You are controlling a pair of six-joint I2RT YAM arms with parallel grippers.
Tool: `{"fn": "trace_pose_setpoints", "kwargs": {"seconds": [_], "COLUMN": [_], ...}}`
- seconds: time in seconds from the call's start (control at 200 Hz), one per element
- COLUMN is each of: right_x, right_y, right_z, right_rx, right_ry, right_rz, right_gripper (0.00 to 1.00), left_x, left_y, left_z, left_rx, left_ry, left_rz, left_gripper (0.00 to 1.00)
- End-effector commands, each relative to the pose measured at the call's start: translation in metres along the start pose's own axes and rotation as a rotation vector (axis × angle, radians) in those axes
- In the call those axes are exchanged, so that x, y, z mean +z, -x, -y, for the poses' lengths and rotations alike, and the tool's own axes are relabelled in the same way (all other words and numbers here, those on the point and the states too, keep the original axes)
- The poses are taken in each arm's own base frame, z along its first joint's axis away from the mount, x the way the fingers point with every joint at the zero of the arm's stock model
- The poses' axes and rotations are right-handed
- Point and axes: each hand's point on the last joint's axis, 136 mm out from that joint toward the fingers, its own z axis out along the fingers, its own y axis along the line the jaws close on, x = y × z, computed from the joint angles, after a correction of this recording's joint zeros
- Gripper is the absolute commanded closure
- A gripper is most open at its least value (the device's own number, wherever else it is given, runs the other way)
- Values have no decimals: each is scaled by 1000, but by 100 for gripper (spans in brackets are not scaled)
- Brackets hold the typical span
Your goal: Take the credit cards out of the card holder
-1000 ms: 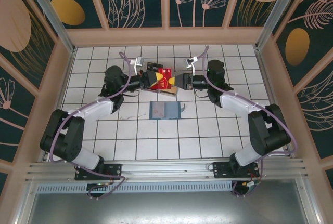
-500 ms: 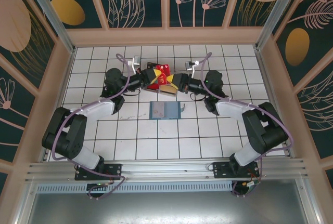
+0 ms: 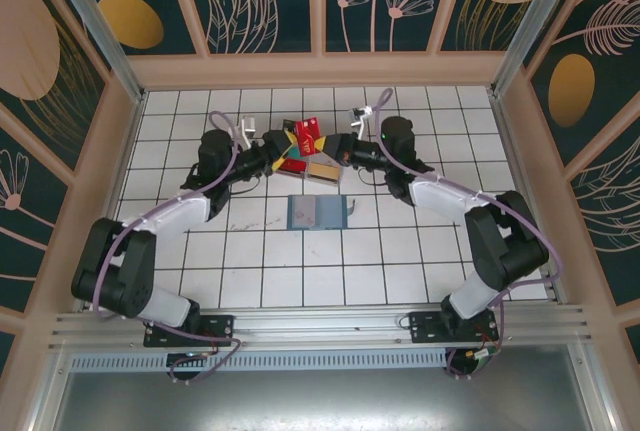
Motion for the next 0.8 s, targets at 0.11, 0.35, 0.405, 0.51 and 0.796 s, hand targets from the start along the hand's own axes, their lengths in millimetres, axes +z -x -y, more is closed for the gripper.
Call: {"fn": "trace_pose_setpoints", "kwargs": {"seconds": [0.11, 0.35, 0.405, 0.51, 0.796], "right_x": [21, 62, 70, 82, 92], "right_y": [4, 8, 6, 0, -10], "right_z": [48, 51, 47, 47, 77], "right_rx": [-353, -636, -676, -732, -854], "right_ry": [-330, -420, -394, -362, -375], "right_rz": [-147, -274, -306, -366, -505], "right_gripper": [100, 100, 100, 100, 100], "left_x": [-55, -85, -87, -88, -93], "left_y": [24, 23, 19, 11, -1], "left_z": [-84, -117, -120, -124, -137], "left_rx": [125, 103, 93, 78, 61], "left_ry": [525, 655, 656, 648, 668], "left_rz": [124, 170, 164, 149, 131], "left_gripper": [5, 1, 1, 1, 1]}}
